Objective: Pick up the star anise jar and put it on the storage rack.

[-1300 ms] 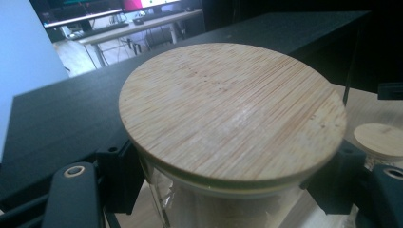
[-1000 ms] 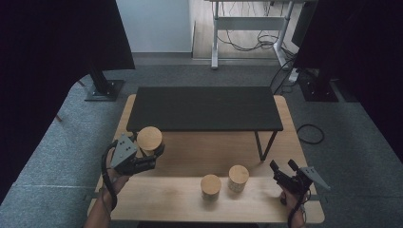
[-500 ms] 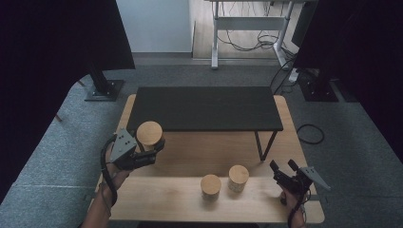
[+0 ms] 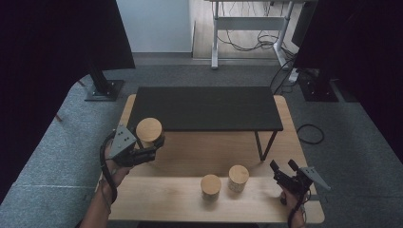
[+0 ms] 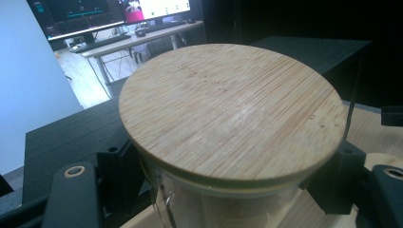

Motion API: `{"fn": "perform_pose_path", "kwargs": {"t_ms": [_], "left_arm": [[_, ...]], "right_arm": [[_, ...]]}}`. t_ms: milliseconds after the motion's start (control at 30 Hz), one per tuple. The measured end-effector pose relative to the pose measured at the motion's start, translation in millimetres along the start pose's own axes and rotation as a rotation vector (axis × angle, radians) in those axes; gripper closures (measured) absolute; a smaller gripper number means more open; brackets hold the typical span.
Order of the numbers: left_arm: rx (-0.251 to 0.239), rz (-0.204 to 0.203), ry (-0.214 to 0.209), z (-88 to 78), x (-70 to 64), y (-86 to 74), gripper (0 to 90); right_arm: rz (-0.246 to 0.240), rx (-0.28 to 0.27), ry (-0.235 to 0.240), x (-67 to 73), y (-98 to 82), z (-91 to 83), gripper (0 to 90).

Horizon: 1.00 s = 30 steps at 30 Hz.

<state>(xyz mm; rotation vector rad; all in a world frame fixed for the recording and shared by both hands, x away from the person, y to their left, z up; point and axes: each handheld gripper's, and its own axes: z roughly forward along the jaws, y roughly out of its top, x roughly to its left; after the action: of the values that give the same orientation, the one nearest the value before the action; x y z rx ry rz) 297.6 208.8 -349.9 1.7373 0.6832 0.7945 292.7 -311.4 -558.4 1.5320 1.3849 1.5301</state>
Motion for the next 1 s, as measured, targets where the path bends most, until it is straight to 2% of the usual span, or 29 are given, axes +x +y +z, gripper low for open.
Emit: {"fn": "perform_pose_path", "kwargs": {"t_ms": [433,1000], "left_arm": [[0.005,-0.002,-0.013,6.0,5.0,8.6,25.3],[0.02,0.002,-0.005,17.9,11.9,16.4,25.3]], "right_arm": [[0.003,0.001,0.001,-0.3,0.1,0.2,9.8],[-0.005,0.01,0.001,0.6,0.3,1.0,10.0]]}}
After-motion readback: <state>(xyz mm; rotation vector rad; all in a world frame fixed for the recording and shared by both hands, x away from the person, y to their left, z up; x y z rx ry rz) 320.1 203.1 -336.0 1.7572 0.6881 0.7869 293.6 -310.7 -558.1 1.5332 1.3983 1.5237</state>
